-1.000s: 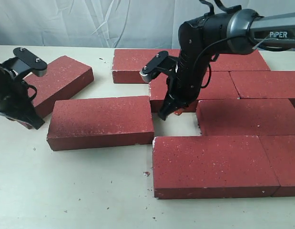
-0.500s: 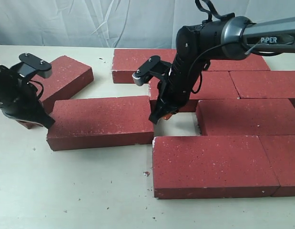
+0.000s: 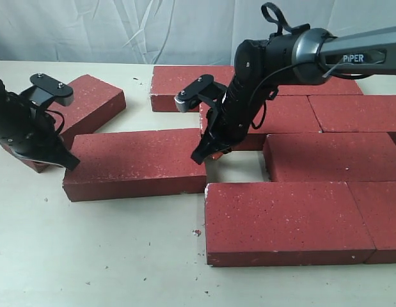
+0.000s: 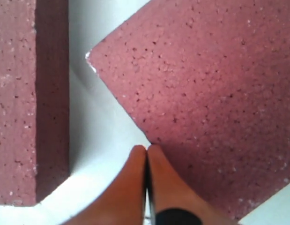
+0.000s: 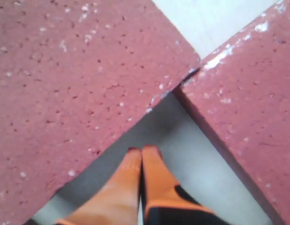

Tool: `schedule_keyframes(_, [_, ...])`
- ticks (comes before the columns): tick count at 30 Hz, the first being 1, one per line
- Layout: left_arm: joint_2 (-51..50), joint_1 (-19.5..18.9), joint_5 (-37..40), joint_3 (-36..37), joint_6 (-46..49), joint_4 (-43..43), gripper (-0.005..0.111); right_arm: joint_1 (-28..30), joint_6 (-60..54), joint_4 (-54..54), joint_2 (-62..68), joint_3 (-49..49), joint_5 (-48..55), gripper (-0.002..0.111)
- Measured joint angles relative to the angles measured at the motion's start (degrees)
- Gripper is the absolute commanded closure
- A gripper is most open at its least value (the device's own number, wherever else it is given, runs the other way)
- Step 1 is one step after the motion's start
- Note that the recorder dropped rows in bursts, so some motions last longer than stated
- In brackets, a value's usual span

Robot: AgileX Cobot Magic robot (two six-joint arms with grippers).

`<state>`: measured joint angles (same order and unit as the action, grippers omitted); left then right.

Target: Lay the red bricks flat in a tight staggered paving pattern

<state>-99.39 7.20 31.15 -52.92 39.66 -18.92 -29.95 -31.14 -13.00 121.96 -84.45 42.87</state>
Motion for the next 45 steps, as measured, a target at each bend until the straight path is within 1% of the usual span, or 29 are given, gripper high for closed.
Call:
schedule_keyframes(7, [0.0, -0.3, -0.6, 0.0, 0.1, -0.6, 0.107, 0.0, -0.1, -1.6, 1.1, 0.0, -0.4, 0.109])
schedule_keyframes(13, [0.0, -0.3, -0.6, 0.0, 0.1, -0.7, 0.107, 0.0, -2.7, -5.6, 0.8, 0.0, 2.6, 0.109])
schedule_keyframes(33, [1.2, -0.3, 3.2, -0.3, 0.1, 0.2, 0.107, 0.0, -3.8, -7.1, -1.1, 0.0, 10.5, 0.109])
schedule_keyframes(38, [3.2, -0.3, 2.7, -0.5, 0.1, 0.4, 0.107, 0.0, -7.1, -9.2, -1.1, 0.0, 13.3, 0.109])
schedule_keyframes(41, [3.5, -0.3, 2.4, -0.5, 0.1, 0.6, 0.107, 0.0, -8.0, -7.9, -1.1, 0.0, 14.3, 0.109])
schedule_keyframes(45, [3.5, -0.3, 2.4, -0.5, -0.4, 0.6, 0.107, 0.0, -5.5, -1.4, -1.1, 0.0, 14.0, 0.109])
